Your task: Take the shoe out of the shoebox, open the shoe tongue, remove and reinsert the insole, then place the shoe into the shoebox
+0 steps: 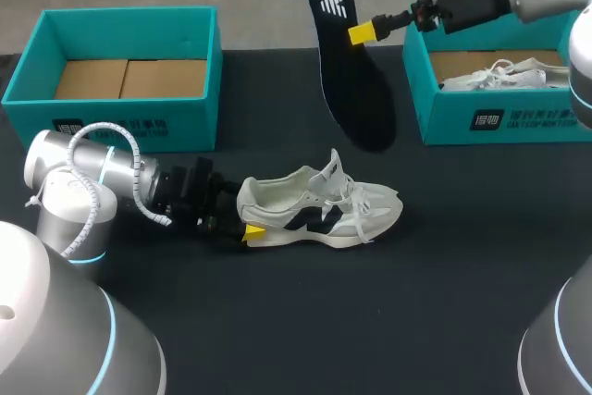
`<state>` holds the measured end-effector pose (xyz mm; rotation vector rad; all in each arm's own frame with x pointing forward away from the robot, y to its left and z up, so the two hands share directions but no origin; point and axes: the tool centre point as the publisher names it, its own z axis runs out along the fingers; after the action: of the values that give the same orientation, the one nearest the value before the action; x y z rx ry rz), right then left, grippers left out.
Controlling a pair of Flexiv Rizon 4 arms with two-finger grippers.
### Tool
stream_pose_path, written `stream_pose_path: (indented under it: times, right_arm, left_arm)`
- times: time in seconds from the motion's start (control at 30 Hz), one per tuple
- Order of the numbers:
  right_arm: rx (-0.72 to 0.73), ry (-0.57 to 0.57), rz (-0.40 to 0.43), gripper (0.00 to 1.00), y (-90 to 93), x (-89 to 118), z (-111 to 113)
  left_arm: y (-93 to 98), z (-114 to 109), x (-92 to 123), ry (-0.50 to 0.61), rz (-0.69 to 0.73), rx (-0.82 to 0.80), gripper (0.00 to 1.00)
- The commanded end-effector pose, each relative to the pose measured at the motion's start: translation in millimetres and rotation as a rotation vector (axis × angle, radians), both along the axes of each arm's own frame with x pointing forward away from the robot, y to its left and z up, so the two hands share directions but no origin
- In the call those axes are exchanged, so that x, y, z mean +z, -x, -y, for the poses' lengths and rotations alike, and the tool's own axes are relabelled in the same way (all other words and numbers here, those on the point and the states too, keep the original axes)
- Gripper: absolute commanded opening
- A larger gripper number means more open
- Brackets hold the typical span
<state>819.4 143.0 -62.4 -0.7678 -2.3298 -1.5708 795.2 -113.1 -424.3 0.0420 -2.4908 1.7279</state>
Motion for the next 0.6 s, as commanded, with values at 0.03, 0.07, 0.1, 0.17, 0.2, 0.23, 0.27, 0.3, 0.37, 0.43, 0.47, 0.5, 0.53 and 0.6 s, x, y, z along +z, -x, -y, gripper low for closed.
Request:
stream_pose_path:
  times: [0.03,0.07,0.1,0.17,0.2,0.23,0.27,0.3,0.37,0.43,0.47,0.5,0.53,0.6]
  right_arm:
    - [-0.057,0.032,0.019,0.0,14.5,3,9]
    - [-0.057,0.034,0.021,0.0,15.4,3,10]
    - [-0.057,0.035,0.026,0.0,16.5,5,12]
    - [-0.059,0.057,0.034,0.0,18.5,8,14]
    - [-0.054,0.068,0.036,0.0,19.4,10,16]
    - [-0.053,0.082,0.038,0.0,20.2,11,17]
    - [-0.053,0.091,0.043,0.0,21.2,12,19]
    - [-0.054,0.089,0.041,0.0,22.3,14,20]
    - [-0.067,0.096,0.04,0.0,25.3,17,24]
    - [-0.085,0.097,0.045,0.0,28.9,21,27]
    - [-0.092,0.107,0.047,0.0,30.3,23,28]
    - [-0.096,0.108,0.048,0.0,31.7,25,30]
    - [-0.099,0.11,0.049,0.0,32.8,26,31]
    - [-0.106,0.123,0.047,0.0,34.0,28,34]
  left_arm:
    - [-0.6,0,-4,-0.001,0.0,0.0,0.0]
    - [-0.6,0,-4,-0.001,0.0,0.0,0.0]
    - [-0.6,0,-4,-0.001,0.0,0.0,0.0]
    - [-0.6,0,-4,-0.001,0.0,0.0,0.0]
    - [-0.6,0,-4,-0.001,0.0,0.0,0.0]
    - [-0.6,0,-4,-0.001,0.0,0.0,0.0]
    - [-0.6,0,-4,-0.001,0.0,0.0,0.0]
    - [-0.6,0,-4,-0.001,0.0,0.0,0.0]
    - [-0.6,0,-4,-0.001,0.0,0.0,0.0]
    - [-0.6,0,-4,-0.001,0.0,0.0,0.0]
    - [-0.6,0,-4,-0.001,0.0,0.0,0.0]
    - [-0.6,0,-4,-0.001,0.0,0.0,0.0]
    - [-0.6,0,-4,-0.001,0.0,0.0,0.0]
    - [-0.6,0,-4,-0.001,0.0,0.0,0.0]
